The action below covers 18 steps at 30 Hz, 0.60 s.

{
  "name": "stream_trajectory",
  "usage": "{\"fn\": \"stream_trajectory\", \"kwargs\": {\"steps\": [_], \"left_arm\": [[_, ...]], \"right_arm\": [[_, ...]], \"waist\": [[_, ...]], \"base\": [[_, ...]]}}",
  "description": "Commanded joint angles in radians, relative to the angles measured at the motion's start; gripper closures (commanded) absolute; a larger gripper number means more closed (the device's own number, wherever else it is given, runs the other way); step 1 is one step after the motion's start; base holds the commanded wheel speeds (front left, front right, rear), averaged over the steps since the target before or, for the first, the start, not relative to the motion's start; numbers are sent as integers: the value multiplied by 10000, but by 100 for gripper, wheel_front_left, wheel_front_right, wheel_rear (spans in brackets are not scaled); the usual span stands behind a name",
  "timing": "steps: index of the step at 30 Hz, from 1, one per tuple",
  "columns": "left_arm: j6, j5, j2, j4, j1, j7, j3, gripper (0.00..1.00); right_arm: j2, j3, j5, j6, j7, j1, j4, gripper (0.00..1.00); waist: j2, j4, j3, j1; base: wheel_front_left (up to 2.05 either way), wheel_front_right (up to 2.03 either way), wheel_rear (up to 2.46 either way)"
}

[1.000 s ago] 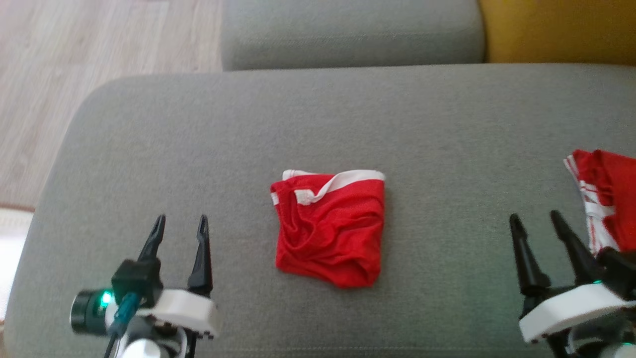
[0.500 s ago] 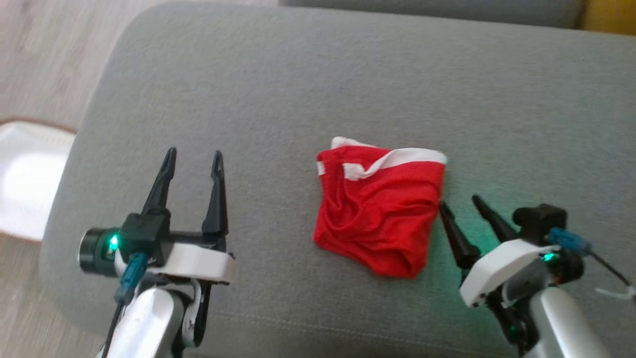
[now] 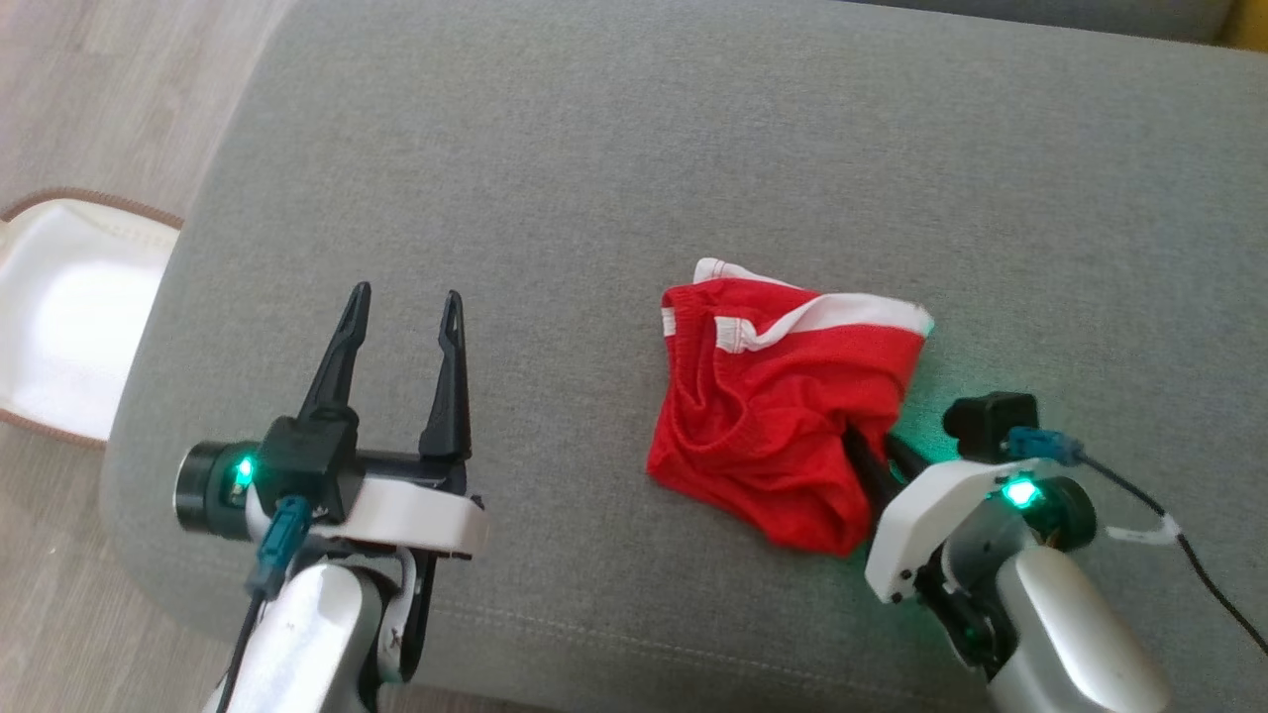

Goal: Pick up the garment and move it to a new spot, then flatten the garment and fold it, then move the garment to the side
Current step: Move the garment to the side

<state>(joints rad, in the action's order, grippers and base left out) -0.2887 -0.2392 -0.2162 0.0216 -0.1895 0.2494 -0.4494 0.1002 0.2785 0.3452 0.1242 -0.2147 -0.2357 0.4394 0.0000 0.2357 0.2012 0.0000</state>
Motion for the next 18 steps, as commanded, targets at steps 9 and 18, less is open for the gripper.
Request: {"fn": "stream_trajectory", "kwargs": {"steps": [9,18], "left_arm": [[108,161,-163,-349,-335,122,434,0],[271,248,-330,-580,-475,80,317,0]], "right_arm": [[540,830,-739,65,137,15,-919,100],[1921,1062,-698,65,-90,137,-2072,100]], "waist": [[0,-1020,-181,0],[0,-3360,11,0]], "base": [[0,0,0],[0,0,0]]}}
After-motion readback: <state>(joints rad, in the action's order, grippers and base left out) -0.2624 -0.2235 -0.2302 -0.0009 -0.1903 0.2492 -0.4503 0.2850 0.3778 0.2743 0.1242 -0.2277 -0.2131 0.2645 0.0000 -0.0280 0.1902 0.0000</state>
